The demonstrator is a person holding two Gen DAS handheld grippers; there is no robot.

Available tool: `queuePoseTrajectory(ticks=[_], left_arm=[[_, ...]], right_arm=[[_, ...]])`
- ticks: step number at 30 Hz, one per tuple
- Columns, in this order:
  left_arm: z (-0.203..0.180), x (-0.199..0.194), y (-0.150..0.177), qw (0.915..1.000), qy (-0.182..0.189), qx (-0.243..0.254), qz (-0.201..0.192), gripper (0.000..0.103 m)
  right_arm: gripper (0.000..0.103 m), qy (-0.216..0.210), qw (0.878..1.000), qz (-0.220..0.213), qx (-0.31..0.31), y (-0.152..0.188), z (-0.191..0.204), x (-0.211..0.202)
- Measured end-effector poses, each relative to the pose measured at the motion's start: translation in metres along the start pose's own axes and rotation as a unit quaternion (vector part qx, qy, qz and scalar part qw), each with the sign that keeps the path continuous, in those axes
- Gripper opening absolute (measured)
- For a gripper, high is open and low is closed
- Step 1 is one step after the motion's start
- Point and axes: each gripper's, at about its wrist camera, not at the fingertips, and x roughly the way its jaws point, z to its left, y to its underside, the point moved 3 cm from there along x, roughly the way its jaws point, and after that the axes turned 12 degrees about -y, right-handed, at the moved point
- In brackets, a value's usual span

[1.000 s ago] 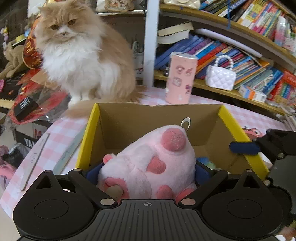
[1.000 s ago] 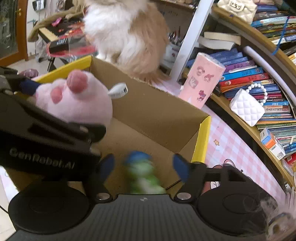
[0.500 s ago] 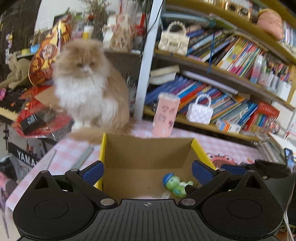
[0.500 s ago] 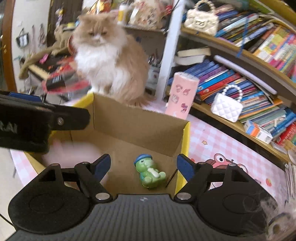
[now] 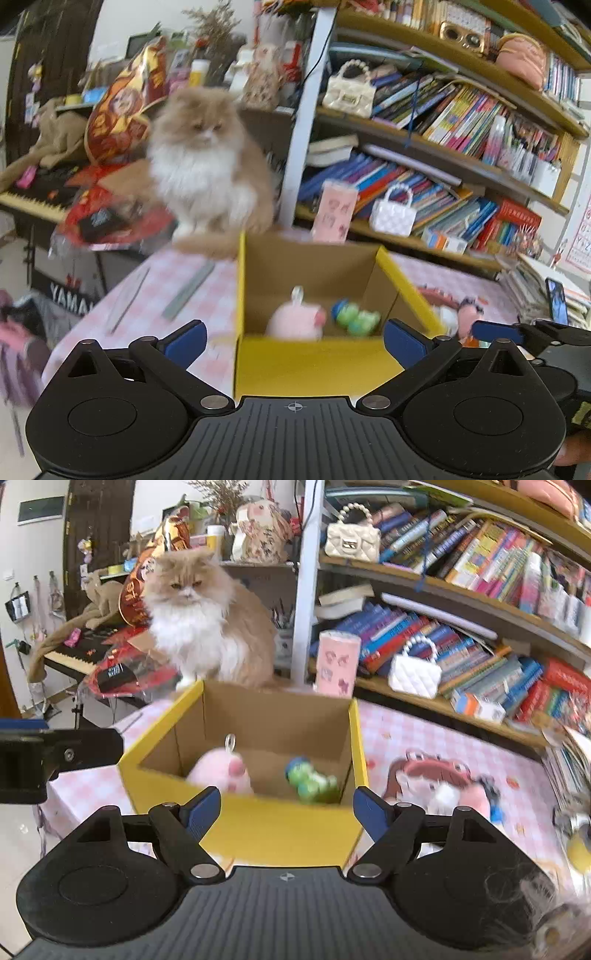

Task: Organize objects
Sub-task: 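Withdraw both tools from the box and move toward the remaining items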

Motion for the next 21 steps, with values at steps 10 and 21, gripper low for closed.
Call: queuePoseTrajectory(ticks=[10,21], left_arm=[[0.010,-0.029,0.053,0.9989,-0.023,0.005,0.040,0.103],[-0.021,-0.047,0.084,0.9966,0.025,0.051,0.060,0.103]], right_arm=[[0.078,0.042,0.997,0.037,0.052,0.070,0.025,-0.036],[0.080,0.092,0.992,0.049,0.076,0.110,0.026,-0.080]])
